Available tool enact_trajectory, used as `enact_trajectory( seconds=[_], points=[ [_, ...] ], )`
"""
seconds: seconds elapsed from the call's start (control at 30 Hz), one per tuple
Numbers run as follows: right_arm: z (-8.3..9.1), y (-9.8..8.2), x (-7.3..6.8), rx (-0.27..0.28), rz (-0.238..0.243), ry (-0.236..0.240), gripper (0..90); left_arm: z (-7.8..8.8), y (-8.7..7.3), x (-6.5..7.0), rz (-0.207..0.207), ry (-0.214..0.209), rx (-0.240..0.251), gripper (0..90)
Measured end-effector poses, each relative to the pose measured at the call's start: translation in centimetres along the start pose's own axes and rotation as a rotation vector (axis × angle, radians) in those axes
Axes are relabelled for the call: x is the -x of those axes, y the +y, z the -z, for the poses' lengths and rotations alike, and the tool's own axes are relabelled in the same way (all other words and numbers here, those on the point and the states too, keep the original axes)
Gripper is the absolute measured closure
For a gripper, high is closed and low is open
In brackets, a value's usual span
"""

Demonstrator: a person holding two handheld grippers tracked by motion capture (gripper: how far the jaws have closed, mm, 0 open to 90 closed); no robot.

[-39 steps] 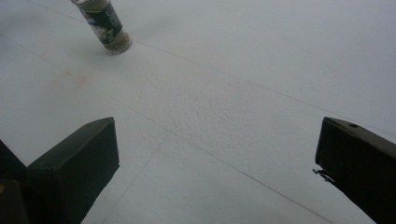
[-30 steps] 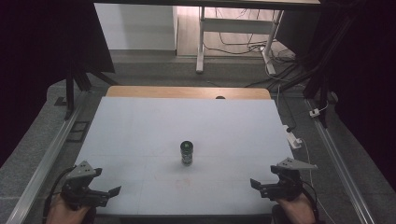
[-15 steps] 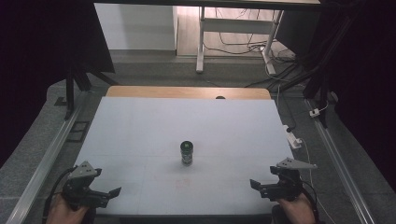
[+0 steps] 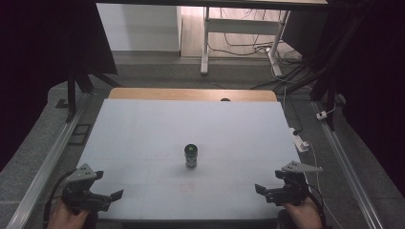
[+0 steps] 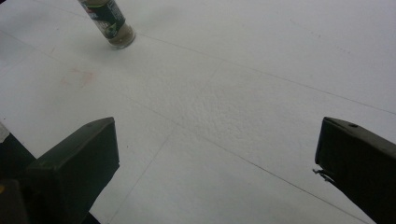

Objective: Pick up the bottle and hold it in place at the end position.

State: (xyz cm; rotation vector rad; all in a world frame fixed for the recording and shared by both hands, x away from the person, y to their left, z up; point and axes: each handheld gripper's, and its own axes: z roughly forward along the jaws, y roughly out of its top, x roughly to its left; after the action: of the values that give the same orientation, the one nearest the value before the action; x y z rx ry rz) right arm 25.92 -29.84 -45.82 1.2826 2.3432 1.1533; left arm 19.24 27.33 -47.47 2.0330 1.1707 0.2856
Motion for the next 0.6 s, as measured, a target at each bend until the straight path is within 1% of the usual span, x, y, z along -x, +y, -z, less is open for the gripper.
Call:
enact_trajectory(
  seconds=[0.03, 0.13, 0.23, 0.33, 0.43, 0.6],
  points=[
    [0.00, 0.01, -0.02, -0.001, -0.001, 0.002, 0.0, -0.06, 0.07, 0.04, -0.002, -0.006, 0.002, 0.0],
    [-0.01, 0.02, -0.04, -0.004, 0.002, 0.004, 0.0, -0.15, 0.16, 0.11, -0.006, -0.008, 0.002, 0.0],
    [-0.06, 0.01, -0.05, -0.003, 0.006, 0.005, 0.0, -0.28, 0.33, 0.22, -0.018, -0.009, 0.002, 0.0],
    [-0.09, 0.02, -0.06, -0.008, 0.008, 0.005, 0.0, -0.48, 0.62, 0.39, -0.034, -0.018, 0.013, 0.0],
    [-0.10, 0.03, -0.08, -0.010, 0.010, 0.006, 0.0, -0.57, 0.72, 0.47, -0.040, -0.018, 0.012, 0.0],
    [-0.13, 0.03, -0.10, -0.012, 0.010, 0.008, 0.0, -0.85, 1.06, 0.60, -0.051, -0.037, 0.022, 0.0]
  ],
)
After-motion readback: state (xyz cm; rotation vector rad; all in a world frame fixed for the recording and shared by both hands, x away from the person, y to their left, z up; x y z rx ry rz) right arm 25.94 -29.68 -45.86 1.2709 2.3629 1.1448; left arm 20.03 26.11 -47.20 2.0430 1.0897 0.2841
